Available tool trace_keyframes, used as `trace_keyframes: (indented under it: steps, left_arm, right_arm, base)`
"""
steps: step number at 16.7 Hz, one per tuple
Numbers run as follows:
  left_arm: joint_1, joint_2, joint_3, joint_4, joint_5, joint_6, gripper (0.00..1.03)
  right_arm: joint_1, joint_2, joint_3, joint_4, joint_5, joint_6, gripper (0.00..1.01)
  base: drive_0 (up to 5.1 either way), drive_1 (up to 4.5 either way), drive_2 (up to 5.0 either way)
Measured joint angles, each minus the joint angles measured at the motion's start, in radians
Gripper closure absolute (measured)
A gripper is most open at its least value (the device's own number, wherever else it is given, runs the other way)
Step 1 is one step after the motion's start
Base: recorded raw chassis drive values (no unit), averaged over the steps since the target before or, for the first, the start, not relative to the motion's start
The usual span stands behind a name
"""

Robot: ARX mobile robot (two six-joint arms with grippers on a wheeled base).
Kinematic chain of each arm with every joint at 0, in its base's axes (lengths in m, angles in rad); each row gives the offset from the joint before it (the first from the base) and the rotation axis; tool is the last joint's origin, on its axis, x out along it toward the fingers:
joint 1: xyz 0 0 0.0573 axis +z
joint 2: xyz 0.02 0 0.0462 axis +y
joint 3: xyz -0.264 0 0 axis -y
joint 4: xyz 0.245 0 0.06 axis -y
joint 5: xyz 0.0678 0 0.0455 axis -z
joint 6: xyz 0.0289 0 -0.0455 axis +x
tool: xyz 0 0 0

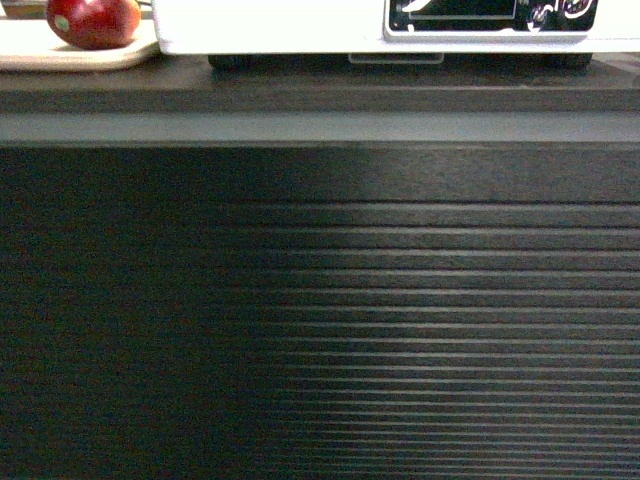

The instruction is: Place dark red mango on scale at checkout

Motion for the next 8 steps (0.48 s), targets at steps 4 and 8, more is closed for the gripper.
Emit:
trace_keyframes:
  steps: [4, 8]
  left_arm:
    - [0.0, 0.0, 0.0, 0.0, 0.001, 0.0, 0.05]
    - [0.0, 0.0, 0.0, 0.0, 0.002, 0.0, 0.05]
  right_arm:
    - [0.0, 0.0, 0.0, 0.002, 0.0, 0.0, 0.03]
    - [0.0, 0.0, 0.0, 0.002, 0.001, 0.0, 0.03]
  base:
    - [0.0, 0.0, 0.0]
    - [0.0, 0.0, 0.0]
